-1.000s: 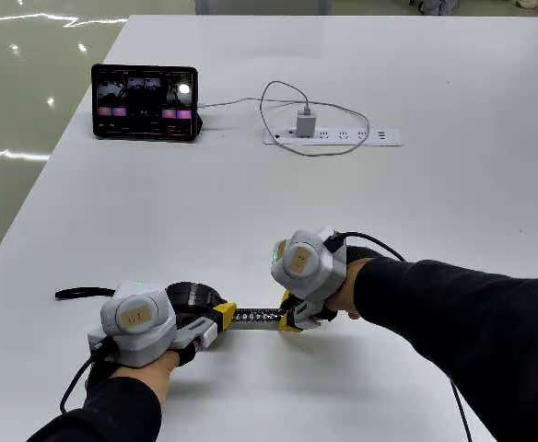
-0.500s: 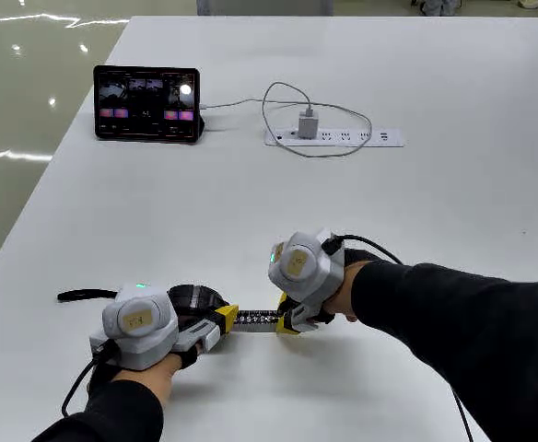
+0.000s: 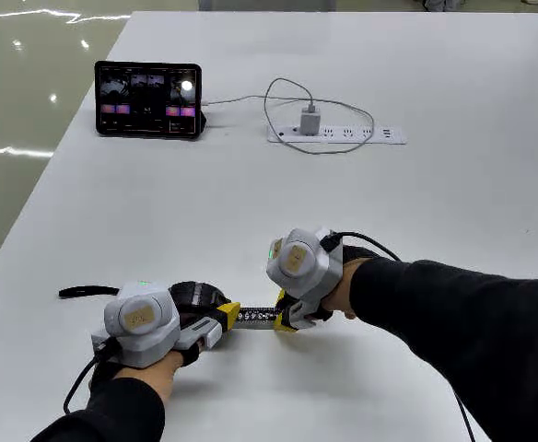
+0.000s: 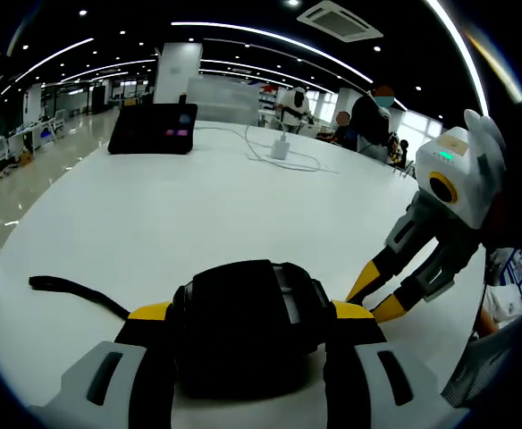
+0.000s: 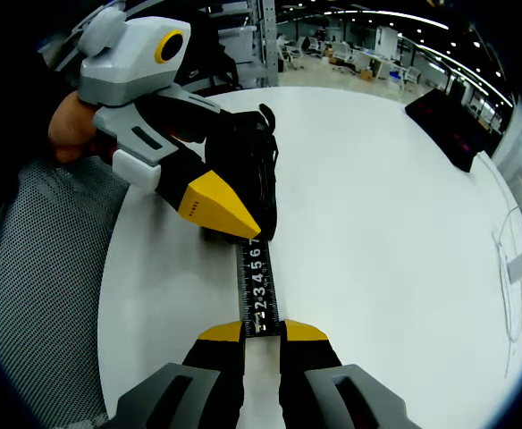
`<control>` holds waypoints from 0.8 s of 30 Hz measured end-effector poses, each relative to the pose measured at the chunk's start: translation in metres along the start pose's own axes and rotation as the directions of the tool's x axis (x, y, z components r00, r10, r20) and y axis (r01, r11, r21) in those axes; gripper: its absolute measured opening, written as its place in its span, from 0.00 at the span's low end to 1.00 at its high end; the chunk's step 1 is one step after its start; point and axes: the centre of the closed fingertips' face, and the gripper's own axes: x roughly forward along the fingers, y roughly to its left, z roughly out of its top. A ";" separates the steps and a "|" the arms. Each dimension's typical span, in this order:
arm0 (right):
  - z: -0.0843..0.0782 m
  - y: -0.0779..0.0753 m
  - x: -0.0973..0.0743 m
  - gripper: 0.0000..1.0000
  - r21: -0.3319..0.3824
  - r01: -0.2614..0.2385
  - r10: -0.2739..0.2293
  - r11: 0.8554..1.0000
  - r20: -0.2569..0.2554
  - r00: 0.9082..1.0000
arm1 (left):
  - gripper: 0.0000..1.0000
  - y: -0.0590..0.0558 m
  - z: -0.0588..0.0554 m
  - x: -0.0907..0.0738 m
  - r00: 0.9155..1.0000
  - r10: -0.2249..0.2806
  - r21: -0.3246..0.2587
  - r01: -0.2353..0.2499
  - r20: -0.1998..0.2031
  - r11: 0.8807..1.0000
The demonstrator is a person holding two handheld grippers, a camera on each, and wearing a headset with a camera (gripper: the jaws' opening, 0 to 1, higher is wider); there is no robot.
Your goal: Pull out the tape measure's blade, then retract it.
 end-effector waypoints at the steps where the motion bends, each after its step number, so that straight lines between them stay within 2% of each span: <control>1: 0.000 0.000 0.000 0.10 -0.002 -0.001 0.001 1.000 0.001 1.000 | 0.63 0.000 0.000 0.000 1.000 0.000 -0.001 0.000 -0.001 1.000; 20: 0.011 0.002 0.005 0.10 -0.008 -0.008 0.009 1.000 0.030 1.000 | 0.63 0.000 0.000 0.000 1.000 -0.009 -0.012 0.009 -0.004 1.000; 24: 0.013 0.002 0.006 0.10 0.017 -0.013 0.012 1.000 0.036 0.999 | 0.63 0.000 0.000 0.000 1.000 -0.013 -0.013 0.013 -0.004 1.000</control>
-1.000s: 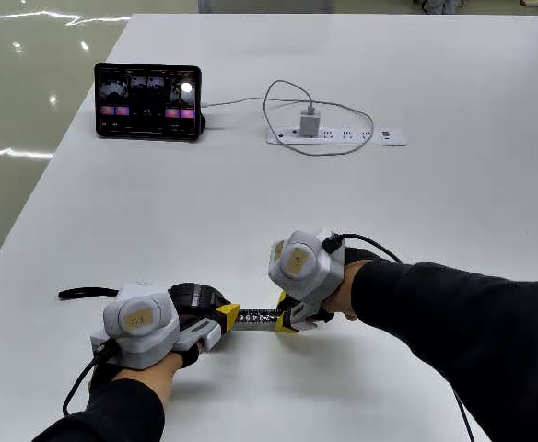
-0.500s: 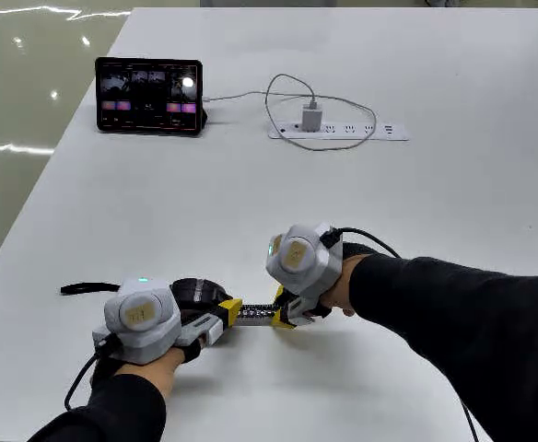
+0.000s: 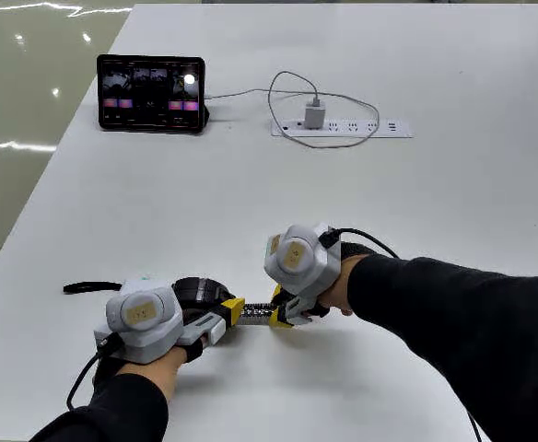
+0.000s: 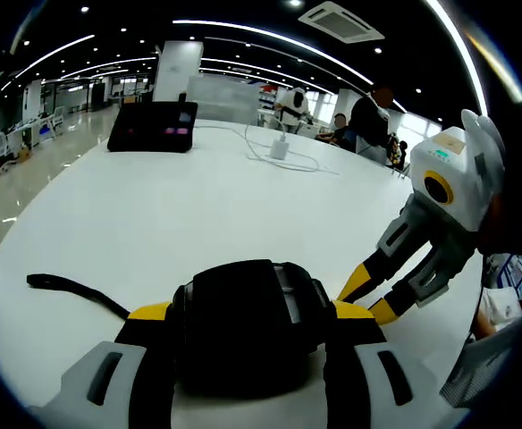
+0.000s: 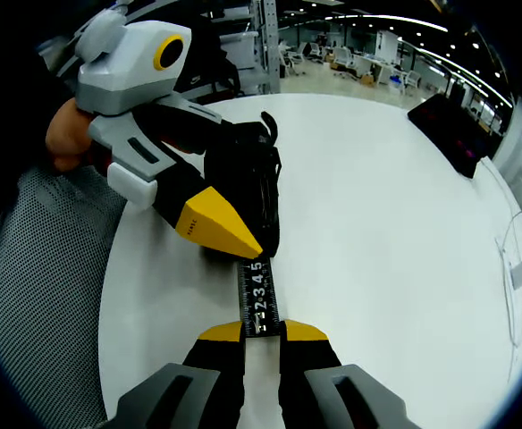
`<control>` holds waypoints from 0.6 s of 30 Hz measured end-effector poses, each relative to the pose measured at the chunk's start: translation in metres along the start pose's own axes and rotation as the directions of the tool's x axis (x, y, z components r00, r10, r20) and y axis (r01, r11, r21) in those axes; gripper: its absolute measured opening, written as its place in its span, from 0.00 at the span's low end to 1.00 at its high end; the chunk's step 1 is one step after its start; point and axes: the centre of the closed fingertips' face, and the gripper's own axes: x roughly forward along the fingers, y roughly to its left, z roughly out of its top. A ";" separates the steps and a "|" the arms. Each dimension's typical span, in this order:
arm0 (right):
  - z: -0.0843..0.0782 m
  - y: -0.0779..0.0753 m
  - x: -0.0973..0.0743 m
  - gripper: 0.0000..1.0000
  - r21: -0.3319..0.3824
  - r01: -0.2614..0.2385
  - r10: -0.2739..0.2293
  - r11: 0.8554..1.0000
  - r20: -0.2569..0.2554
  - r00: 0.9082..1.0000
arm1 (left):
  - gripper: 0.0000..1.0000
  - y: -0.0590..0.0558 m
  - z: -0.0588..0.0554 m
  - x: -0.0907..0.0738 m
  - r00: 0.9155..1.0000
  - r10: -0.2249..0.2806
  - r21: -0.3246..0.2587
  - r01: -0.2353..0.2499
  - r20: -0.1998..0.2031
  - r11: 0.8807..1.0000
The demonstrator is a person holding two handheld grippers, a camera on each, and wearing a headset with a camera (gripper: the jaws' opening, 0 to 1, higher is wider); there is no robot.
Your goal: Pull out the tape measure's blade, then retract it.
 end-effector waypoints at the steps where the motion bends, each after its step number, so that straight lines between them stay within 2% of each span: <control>1: 0.000 0.000 0.000 0.10 0.001 -0.002 0.002 1.000 0.001 1.000 | 0.63 0.000 0.000 0.000 1.000 -0.002 0.000 0.002 0.001 1.000; 18: 0.009 0.002 0.005 0.10 0.001 -0.006 0.006 1.000 0.020 1.000 | 0.63 -0.001 -0.001 0.000 1.000 -0.015 0.002 0.015 -0.002 1.000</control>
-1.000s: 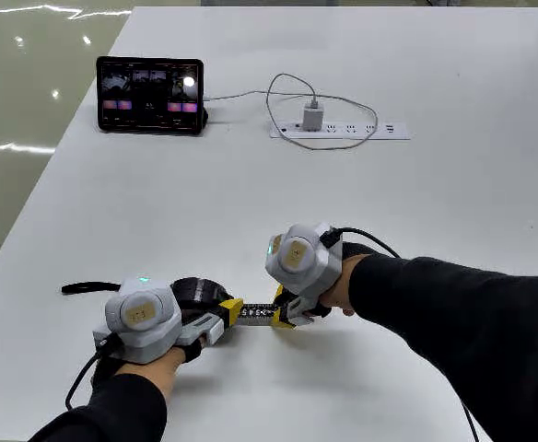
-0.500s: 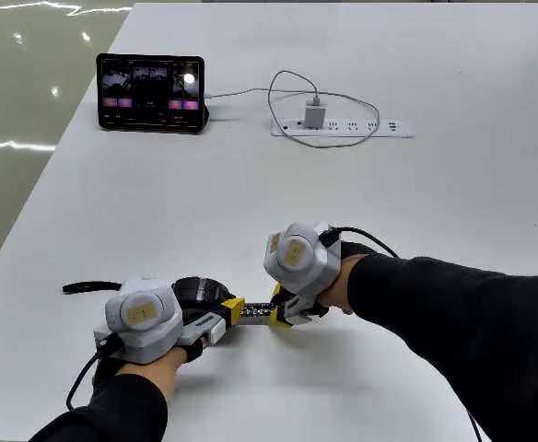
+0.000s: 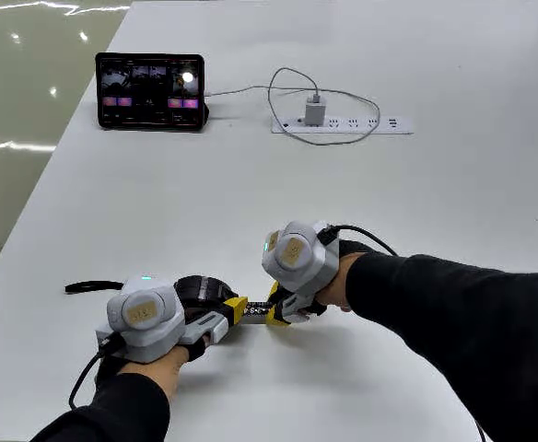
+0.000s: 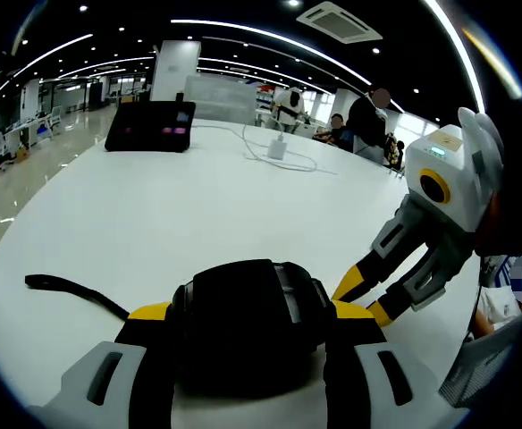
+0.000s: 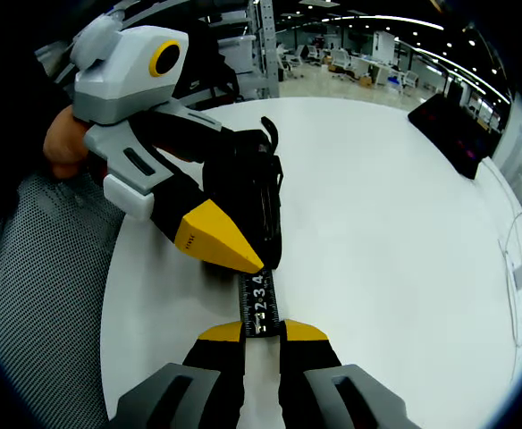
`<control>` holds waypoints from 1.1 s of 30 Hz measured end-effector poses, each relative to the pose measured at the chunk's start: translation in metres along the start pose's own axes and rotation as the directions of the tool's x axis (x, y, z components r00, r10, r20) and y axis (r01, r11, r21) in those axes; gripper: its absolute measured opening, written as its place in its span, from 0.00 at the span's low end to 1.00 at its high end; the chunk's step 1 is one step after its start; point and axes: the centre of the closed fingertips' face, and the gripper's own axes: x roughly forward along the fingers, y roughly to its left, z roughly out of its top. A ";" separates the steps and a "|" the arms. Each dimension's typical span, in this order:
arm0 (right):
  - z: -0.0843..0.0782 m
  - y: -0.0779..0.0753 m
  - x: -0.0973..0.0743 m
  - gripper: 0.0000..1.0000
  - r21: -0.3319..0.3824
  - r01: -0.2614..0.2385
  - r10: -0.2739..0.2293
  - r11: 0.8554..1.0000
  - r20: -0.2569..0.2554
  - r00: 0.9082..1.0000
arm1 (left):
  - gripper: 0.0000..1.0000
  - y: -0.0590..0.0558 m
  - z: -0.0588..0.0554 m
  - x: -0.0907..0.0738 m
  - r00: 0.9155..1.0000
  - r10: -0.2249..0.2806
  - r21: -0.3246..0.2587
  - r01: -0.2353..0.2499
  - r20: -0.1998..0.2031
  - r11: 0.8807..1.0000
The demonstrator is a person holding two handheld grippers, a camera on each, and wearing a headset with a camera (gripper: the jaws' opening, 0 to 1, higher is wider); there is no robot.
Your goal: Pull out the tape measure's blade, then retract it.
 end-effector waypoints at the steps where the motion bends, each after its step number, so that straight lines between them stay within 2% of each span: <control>1: 0.001 0.000 0.000 0.10 0.000 0.000 0.000 1.000 0.001 1.000 | 0.63 0.000 0.000 0.000 1.000 0.000 0.000 0.000 0.000 1.000; 33: 0.018 0.002 0.011 0.10 -0.009 0.000 0.000 1.000 0.042 0.999 | 0.63 0.000 0.000 0.001 1.000 -0.004 -0.012 0.004 0.005 1.000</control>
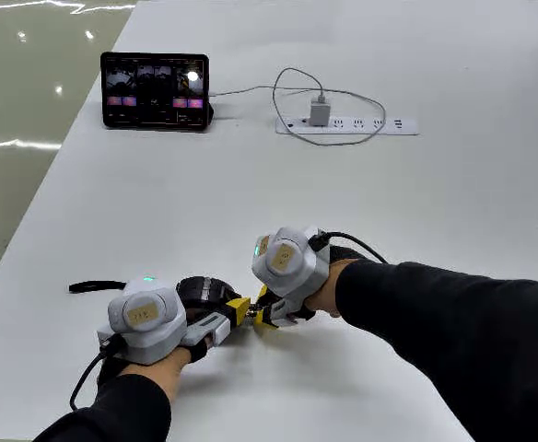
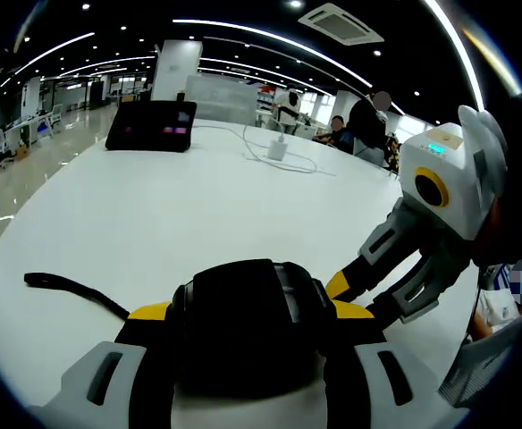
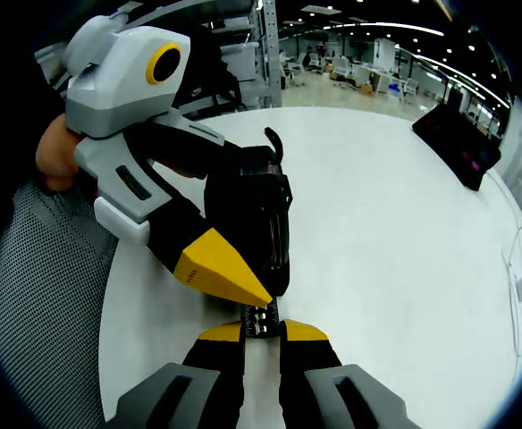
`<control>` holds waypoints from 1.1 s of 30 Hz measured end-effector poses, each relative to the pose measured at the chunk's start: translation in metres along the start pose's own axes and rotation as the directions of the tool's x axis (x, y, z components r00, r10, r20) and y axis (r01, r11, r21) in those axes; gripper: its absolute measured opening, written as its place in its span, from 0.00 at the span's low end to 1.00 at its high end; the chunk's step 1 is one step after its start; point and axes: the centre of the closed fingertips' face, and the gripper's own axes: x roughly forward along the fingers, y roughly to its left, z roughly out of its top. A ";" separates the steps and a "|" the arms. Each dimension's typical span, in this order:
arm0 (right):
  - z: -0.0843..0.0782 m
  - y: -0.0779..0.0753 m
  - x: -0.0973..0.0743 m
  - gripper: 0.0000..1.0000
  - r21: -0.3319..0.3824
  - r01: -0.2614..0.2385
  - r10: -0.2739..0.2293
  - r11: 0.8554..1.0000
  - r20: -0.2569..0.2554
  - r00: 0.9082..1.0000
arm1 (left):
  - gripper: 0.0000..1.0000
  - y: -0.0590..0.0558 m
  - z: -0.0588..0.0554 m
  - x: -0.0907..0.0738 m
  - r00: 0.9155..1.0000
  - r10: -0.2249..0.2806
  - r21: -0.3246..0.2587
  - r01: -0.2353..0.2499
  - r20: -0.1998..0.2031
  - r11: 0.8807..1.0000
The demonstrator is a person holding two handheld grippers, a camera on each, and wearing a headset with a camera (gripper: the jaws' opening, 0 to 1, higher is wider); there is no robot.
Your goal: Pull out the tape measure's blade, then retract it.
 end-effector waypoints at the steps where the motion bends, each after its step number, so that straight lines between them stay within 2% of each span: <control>1: 0.000 0.000 0.000 0.10 -0.001 -0.001 0.001 1.000 0.001 1.000 | 0.63 0.000 0.000 0.000 1.000 0.000 -0.001 0.000 0.000 1.000; 33: 0.011 0.000 0.008 0.11 -0.003 0.005 -0.005 1.000 0.022 1.000 | 0.63 0.000 0.000 -0.001 1.000 -0.003 -0.008 0.003 0.005 1.000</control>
